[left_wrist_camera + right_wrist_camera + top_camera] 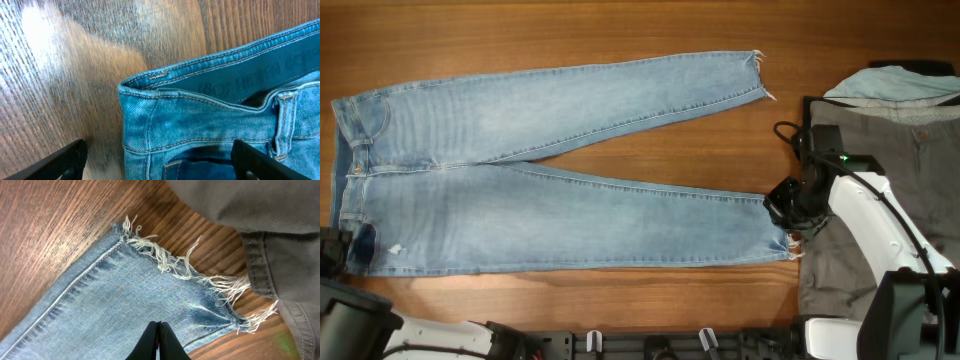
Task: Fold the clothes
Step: 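Move the right gripper down to the lower leg's frayed hem and grasp it, then lift the lower hem with the right gripper and fold it onto the upper hem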
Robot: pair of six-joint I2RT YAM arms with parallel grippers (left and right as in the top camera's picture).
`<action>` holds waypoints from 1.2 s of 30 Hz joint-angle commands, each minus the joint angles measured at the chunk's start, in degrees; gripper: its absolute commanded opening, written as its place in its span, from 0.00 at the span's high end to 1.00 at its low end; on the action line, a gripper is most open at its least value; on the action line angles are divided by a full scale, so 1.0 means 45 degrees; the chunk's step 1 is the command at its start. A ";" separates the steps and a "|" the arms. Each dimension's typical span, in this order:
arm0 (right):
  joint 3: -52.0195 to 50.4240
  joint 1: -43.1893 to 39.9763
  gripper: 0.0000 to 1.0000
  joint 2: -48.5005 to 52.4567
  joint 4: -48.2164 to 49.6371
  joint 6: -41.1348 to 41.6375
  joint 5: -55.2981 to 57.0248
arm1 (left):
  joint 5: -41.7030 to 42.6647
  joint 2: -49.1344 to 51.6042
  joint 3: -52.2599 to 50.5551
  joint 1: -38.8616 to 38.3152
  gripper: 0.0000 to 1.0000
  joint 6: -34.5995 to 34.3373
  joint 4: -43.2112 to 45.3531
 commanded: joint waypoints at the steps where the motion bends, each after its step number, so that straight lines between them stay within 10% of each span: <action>1: 0.0175 -0.0053 0.82 -0.0160 -0.0510 -0.0772 0.0136 | 0.0155 -0.0330 -0.0053 -0.0024 0.08 0.0063 -0.0126; 4: -0.0131 -0.0053 0.46 -0.0160 -0.1734 -0.0209 0.0136 | 0.0155 -0.0330 -0.0053 -0.0024 0.07 0.0068 -0.0175; 7: -0.1219 -0.0053 0.39 -0.0160 -0.1326 0.0699 0.0228 | 0.0155 -0.0330 -0.0053 -0.0024 0.06 0.0068 -0.0073; 23: -0.2516 -0.0053 0.64 -0.0160 0.0500 0.1656 0.1044 | 0.0155 -0.0330 -0.0053 -0.0024 0.02 0.0068 0.0160; 32: -0.2628 -0.0053 0.61 -0.0155 0.0991 0.1321 0.1229 | 0.0155 -0.0330 -0.0053 -0.0024 0.02 0.0068 0.0165; 36: -0.2628 -0.0053 0.88 -0.0155 0.0792 0.1316 0.1253 | 0.0155 -0.0330 -0.0053 -0.0024 0.02 0.0063 0.0160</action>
